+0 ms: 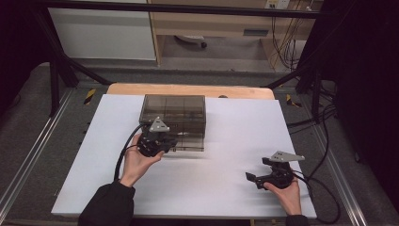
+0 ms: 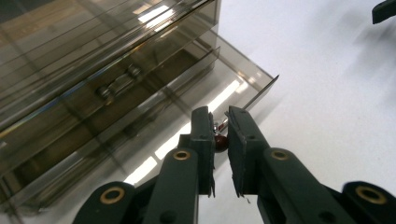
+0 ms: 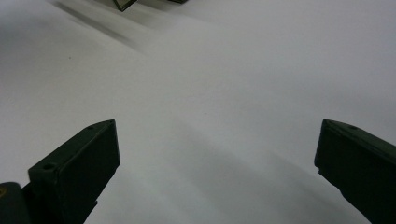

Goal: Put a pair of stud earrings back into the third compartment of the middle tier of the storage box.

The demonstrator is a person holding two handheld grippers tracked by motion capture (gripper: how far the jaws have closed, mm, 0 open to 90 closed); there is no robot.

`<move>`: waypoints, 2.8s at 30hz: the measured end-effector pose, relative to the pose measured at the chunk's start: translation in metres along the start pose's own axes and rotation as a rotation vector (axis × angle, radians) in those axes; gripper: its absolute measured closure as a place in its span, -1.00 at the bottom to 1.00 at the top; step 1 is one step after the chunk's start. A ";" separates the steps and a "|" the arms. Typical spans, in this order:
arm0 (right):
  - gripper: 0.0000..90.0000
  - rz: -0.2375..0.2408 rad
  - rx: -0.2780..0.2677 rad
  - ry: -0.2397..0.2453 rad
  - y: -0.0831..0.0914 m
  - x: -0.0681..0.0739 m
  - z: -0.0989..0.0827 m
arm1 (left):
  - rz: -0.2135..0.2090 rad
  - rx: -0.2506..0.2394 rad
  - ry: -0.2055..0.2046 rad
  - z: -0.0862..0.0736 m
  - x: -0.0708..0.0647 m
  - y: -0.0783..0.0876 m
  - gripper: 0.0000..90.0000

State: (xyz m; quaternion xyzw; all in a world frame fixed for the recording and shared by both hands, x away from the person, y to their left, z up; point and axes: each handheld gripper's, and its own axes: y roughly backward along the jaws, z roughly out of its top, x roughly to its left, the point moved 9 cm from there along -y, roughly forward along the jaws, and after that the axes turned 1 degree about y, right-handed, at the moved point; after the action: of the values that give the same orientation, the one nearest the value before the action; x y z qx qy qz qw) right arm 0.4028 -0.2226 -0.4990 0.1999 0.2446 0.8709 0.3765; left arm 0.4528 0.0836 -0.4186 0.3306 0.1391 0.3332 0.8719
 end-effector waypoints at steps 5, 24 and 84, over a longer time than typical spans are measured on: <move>-0.98 -0.001 0.003 0.000 0.001 0.000 0.000 | -0.001 0.007 -0.010 0.010 -0.005 -0.010 0.78; -0.99 -0.002 -0.002 0.000 0.001 0.000 0.000 | -0.001 0.015 -0.020 0.029 -0.016 -0.047 0.78; -0.99 0.000 -0.007 -0.003 0.002 0.000 0.001 | 0.005 -0.027 -0.007 -0.005 0.000 -0.014 -0.70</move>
State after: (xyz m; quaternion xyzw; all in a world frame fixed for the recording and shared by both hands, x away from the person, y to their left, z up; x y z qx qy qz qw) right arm 0.4021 -0.2240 -0.4967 0.2000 0.2409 0.8714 0.3776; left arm 0.4572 0.0777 -0.4320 0.3202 0.1306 0.3363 0.8760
